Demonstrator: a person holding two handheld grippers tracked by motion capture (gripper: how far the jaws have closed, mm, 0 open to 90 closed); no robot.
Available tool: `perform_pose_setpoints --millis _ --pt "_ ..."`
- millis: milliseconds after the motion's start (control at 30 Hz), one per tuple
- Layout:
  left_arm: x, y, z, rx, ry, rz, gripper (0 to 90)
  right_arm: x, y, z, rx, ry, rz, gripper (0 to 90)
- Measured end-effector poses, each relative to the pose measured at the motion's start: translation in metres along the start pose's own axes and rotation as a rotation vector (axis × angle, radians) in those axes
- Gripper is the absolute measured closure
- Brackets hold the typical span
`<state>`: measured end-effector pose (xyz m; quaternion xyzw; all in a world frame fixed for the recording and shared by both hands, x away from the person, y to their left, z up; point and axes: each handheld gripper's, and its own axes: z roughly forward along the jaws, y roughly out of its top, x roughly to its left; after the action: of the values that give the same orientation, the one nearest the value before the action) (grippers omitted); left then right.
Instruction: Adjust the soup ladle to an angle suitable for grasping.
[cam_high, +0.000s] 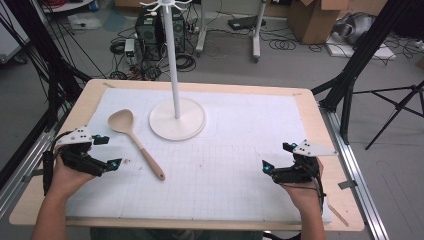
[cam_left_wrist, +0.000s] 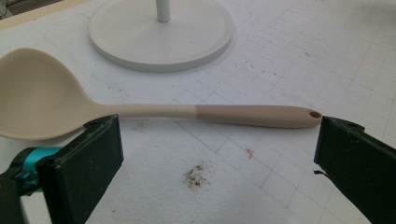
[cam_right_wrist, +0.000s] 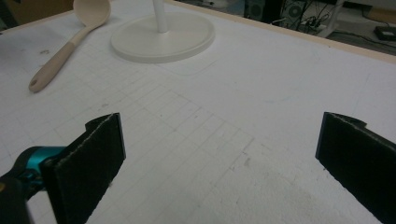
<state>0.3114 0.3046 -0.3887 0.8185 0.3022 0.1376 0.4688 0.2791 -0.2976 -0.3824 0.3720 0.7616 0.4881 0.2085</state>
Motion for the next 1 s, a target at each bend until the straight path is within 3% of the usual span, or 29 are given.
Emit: perform_pose_setpoints --millis 1000 --pt "-0.0010 0.0003 -0.0048 -0.002 0.007 0.009 1.7 0.0000 -0.0005 0.0004 0.007 -0.005 0.005 0.2"
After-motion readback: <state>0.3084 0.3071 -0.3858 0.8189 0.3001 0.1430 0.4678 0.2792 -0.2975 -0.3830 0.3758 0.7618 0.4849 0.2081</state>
